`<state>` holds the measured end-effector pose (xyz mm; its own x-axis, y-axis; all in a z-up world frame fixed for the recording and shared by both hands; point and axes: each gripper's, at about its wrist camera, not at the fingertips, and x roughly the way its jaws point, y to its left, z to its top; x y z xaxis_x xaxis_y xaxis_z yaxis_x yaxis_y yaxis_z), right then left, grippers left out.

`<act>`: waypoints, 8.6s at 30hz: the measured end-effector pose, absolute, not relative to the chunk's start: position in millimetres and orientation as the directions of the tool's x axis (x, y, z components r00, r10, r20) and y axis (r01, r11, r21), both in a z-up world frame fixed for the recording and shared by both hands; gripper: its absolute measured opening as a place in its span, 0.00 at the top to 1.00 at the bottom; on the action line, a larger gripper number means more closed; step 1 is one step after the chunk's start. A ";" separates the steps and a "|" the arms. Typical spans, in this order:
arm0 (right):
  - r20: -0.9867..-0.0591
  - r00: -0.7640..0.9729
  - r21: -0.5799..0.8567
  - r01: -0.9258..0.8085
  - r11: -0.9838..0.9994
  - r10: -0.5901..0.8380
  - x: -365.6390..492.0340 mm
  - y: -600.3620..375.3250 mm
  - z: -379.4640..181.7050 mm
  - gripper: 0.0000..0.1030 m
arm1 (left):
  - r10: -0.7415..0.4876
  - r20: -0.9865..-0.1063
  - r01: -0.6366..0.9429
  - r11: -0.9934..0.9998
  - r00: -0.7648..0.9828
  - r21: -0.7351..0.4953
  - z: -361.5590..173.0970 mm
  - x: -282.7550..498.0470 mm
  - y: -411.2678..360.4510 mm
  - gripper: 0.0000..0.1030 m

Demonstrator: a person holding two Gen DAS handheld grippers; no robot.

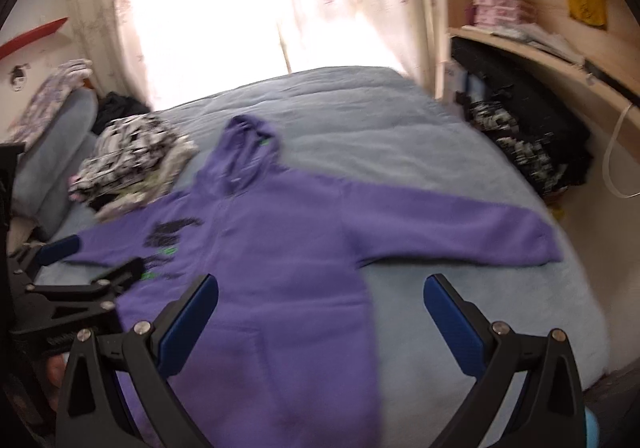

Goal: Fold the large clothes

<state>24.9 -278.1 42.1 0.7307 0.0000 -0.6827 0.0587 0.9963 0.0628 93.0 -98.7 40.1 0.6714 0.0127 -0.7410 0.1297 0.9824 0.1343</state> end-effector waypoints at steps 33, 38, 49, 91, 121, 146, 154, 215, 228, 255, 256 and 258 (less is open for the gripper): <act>-0.806 0.586 0.260 0.478 0.839 -0.084 82.7 -560.4 -65.9 0.13 | -0.059 -0.783 0.146 0.988 0.620 0.041 -59.5 251.7 -232.4 0.01; -0.811 0.584 0.413 0.525 0.745 0.037 81.9 -589.3 -108.4 0.21 | -0.102 -0.839 0.161 0.987 0.535 -0.018 -103.7 265.4 -236.7 0.03; -0.777 0.625 0.538 0.601 0.590 0.073 110.8 -620.1 -134.6 0.25 | -0.184 -0.851 0.204 0.975 0.492 -0.093 -118.4 271.5 -244.0 0.03; -0.855 0.454 0.119 -0.297 0.947 0.250 180.2 -161.4 -96.2 0.41 | -0.216 -0.775 -0.063 0.948 0.593 -0.312 -97.1 205.4 65.6 0.07; -0.792 0.534 0.273 -0.123 0.954 0.295 93.2 -247.0 -88.6 0.41 | -0.346 -0.766 0.218 0.938 0.542 -0.270 -78.7 237.4 -57.7 0.94; -0.801 0.508 0.396 0.055 0.917 0.315 209.3 -325.6 -92.5 0.37 | -0.215 -0.819 -0.002 0.967 0.532 -0.255 -143.6 298.6 72.3 0.44; -0.826 0.496 0.403 0.186 0.896 0.268 305.5 -358.1 -124.5 0.37 | -0.146 -0.865 0.038 0.989 0.480 -0.146 -158.6 325.1 54.3 0.42; -0.790 0.595 0.251 0.096 0.963 0.147 281.1 -307.6 -98.2 0.61 | -0.172 -0.755 0.012 0.977 0.632 -0.212 -118.1 305.5 80.5 0.51; -0.861 0.478 0.179 -0.035 0.983 0.173 234.0 -243.4 -132.7 0.62 | -0.147 -0.836 0.059 0.989 0.528 -0.137 -163.5 300.1 21.7 0.57; -0.741 0.609 0.269 -0.116 0.956 0.282 88.3 -159.7 -14.1 0.51 | -0.067 -0.711 0.002 0.996 0.700 -0.092 -15.7 96.6 91.7 0.36; -0.738 0.614 0.260 -0.126 0.957 0.281 84.8 -151.7 -10.5 0.51 | -0.071 -0.706 0.000 0.995 0.705 -0.099 -12.5 89.4 98.4 0.36; -0.725 0.630 0.235 -0.154 0.960 0.278 75.6 -131.9 -2.2 0.51 | -0.068 -0.697 -0.009 0.994 0.714 -0.107 -7.3 77.7 111.1 0.35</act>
